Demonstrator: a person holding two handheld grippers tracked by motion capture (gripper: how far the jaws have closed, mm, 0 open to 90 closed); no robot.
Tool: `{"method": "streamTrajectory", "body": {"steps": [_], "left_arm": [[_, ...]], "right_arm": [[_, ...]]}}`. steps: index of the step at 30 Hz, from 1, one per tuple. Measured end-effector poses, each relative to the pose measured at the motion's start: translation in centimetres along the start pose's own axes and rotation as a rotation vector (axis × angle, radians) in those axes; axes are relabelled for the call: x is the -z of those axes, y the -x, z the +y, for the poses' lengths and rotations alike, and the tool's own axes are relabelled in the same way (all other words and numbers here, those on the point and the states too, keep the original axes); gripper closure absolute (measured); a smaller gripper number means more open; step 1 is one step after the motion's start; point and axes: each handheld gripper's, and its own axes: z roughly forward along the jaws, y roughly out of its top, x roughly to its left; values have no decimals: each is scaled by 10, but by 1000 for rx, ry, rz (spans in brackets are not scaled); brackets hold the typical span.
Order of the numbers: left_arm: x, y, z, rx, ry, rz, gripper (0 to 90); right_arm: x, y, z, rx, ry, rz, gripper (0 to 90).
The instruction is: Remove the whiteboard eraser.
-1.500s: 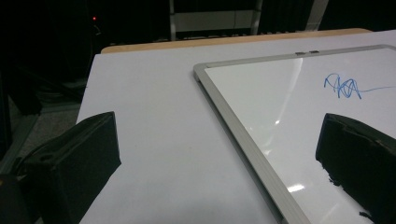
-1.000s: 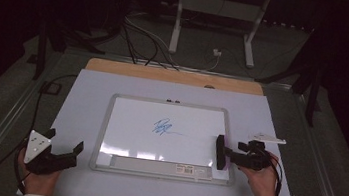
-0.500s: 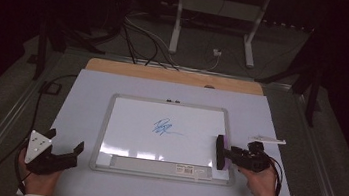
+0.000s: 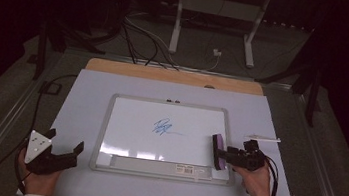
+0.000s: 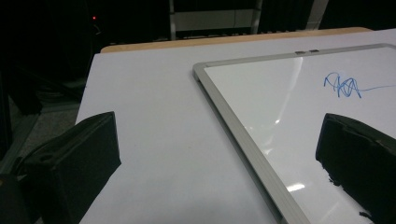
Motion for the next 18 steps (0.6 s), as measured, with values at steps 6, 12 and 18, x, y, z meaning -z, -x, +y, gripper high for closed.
{"method": "streamTrajectory", "body": {"steps": [6, 12, 18], "left_arm": [[-1, 0, 0, 0, -2, -1, 5], [-1, 0, 0, 0, -2, 1, 5], [-1, 0, 0, -4, -5, -1, 5]], "right_arm": [[-4, 1, 0, -16, -15, 18, 346], [-10, 1, 0, -32, -37, 49, 321], [-14, 2, 0, -41, -48, 68, 310]]}}
